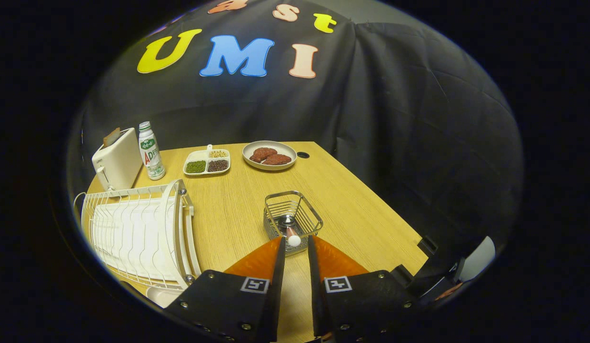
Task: Take the plate from the dish rack, then take the spoon from the basket and place it into the plate.
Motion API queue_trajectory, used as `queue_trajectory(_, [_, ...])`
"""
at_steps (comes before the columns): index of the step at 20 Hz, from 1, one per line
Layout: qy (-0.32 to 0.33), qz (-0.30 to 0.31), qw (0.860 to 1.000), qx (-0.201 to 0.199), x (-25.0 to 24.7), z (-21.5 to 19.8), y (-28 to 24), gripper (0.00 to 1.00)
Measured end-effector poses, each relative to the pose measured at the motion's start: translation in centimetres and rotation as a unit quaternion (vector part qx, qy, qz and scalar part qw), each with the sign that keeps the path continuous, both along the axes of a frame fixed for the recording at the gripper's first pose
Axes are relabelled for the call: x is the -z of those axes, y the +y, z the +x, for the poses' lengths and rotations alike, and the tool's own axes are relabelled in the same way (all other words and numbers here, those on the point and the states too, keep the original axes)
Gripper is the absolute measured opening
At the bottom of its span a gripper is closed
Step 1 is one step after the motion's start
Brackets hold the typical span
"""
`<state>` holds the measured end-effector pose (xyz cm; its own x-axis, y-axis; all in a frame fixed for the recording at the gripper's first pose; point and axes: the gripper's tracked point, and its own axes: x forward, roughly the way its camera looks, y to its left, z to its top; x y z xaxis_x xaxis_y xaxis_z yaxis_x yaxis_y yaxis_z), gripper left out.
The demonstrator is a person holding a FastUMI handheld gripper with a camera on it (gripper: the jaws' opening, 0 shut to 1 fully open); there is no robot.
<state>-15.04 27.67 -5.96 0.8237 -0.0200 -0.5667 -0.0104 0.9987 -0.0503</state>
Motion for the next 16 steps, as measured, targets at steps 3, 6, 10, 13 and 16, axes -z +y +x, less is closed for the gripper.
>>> queue_trajectory(3, [0.000,-0.001,1.000,0.006,0.1,0.8,-0.2,0.28])
queue_trajectory(6, [-0.002,-0.002,1.000,0.005,0.1,1.3,-0.2,0.28])
queue_trajectory(10, [0.001,-0.008,1.000,0.003,0.3,1.8,-0.2,0.28])
queue_trajectory(13, [0.000,-0.007,1.000,-0.009,0.2,2.1,0.2,0.15])
queue_trajectory(16, [0.003,-0.020,1.000,-0.004,0.5,2.2,-0.1,0.15])
